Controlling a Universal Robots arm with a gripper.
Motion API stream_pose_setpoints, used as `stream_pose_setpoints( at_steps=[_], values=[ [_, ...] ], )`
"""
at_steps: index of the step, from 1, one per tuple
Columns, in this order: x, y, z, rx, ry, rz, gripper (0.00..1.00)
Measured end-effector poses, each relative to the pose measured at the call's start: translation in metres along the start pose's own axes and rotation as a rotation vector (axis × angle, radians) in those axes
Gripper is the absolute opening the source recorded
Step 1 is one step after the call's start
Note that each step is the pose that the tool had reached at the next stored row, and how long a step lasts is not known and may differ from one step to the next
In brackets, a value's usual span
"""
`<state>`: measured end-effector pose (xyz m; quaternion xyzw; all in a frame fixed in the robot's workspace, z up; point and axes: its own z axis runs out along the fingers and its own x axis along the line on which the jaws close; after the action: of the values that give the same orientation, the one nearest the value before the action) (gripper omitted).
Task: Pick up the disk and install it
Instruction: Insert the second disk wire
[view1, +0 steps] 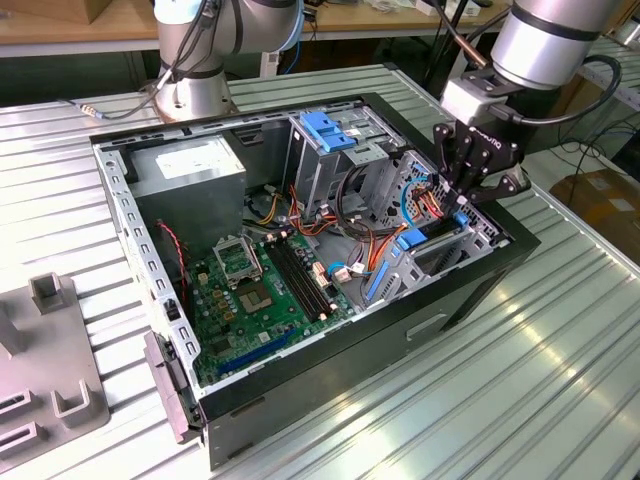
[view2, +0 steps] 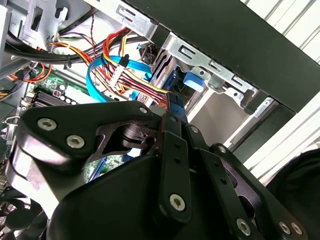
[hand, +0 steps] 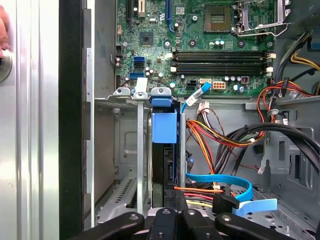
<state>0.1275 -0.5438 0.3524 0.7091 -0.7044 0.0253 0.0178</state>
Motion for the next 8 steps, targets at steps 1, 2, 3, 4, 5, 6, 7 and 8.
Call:
stream_pose_setpoints(
  at_steps=[1,2,3,4,5,6,7,8],
  values=[
    [0.0,0.0,-0.0002,0.0,-0.0001,0.0,0.11],
    [0.0,0.0,-0.0004,0.0,0.0,0.0,0.11],
    [0.0,0.0,-0.0005,0.0,-0.0001,0.0,0.11],
    [0.0001,0.0,-0.0006,0.0,-0.0001,0.0,0.11],
    [0.0001,0.0,-0.0007,0.0,0.0,0.0,0.11],
    [0.0001,0.0,-0.0008,0.0,0.0,0.0,0.11],
    [0.0001,0.0,-0.001,0.0,-0.0001,0.0,0.11],
    [0.0001,0.0,-0.0012,0.0,-0.0001,0.0,0.11]
  ],
)
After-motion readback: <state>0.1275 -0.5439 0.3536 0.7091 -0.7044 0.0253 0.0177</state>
